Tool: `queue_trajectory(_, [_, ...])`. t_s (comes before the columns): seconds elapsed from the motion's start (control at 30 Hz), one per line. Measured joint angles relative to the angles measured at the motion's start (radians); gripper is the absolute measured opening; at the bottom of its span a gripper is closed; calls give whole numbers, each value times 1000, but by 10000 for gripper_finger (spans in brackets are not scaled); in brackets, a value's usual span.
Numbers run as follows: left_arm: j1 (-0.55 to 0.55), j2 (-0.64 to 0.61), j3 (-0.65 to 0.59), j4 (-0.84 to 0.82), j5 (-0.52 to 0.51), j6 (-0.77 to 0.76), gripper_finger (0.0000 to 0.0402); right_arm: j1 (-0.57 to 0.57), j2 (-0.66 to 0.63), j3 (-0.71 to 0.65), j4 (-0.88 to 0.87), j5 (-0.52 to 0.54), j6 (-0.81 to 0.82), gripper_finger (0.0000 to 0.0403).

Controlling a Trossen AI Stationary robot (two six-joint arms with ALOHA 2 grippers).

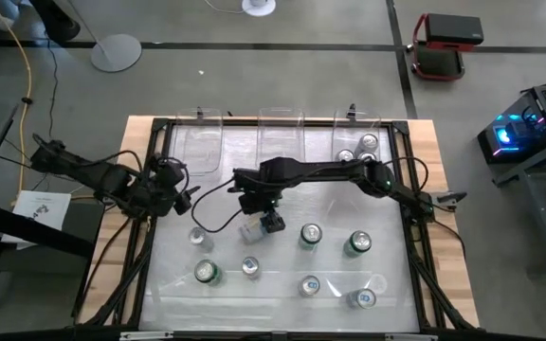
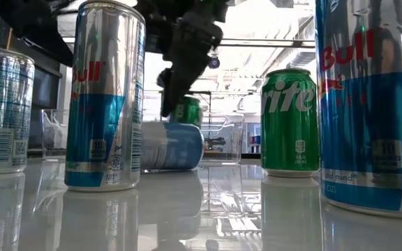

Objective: Sort soda cans
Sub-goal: Put the blue-white soda can into the right transparent bin

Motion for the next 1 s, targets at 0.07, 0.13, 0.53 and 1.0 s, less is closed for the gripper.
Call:
queue_trajectory(0.07, [-38, 1, -16, 15, -53, -16, 355, 7, -24, -61, 10, 29, 8, 247])
queue_trajectory(0.13, [-66, 1, -38, 46, -104, -17, 355, 18, -49, -126, 38, 70, 17, 245])
queue_trajectory(0.53, [-98, 1, -83, 126, -195, -18, 355, 60, -78, -238, 183, 145, 116, 247])
queue_trajectory(1.0, [-97, 1, -83, 124, -190, -27, 355, 67, -73, -255, 223, 75, 122, 249])
